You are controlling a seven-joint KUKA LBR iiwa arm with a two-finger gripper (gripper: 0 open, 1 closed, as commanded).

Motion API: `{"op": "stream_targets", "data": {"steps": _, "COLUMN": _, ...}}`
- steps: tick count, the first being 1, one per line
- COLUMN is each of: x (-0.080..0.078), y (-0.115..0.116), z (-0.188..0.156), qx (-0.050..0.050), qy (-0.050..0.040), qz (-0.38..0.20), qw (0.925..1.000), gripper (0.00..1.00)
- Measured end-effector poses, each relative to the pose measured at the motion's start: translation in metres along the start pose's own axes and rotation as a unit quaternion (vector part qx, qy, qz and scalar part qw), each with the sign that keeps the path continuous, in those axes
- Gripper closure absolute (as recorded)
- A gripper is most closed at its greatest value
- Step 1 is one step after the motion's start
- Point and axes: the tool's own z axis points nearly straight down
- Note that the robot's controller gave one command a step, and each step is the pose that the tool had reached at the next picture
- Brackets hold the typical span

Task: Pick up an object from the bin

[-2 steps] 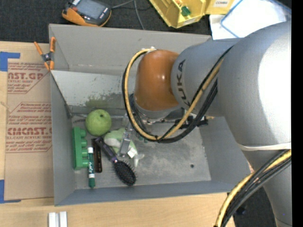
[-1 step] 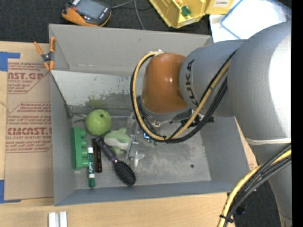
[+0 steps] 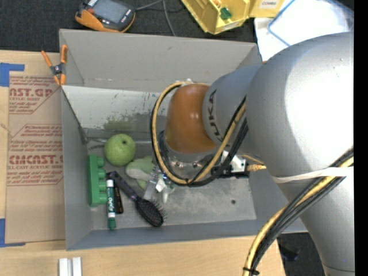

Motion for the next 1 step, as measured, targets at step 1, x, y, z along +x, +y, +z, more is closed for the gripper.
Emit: {"op": "stream_targets", "data": {"steps": 1, "x": -0.0011, "y": 0.0071, "z": 0.0019, "qx": 0.000, "qy": 0.0031, "qz": -0.160, "qw": 0.9871, "gripper": 1.00}}
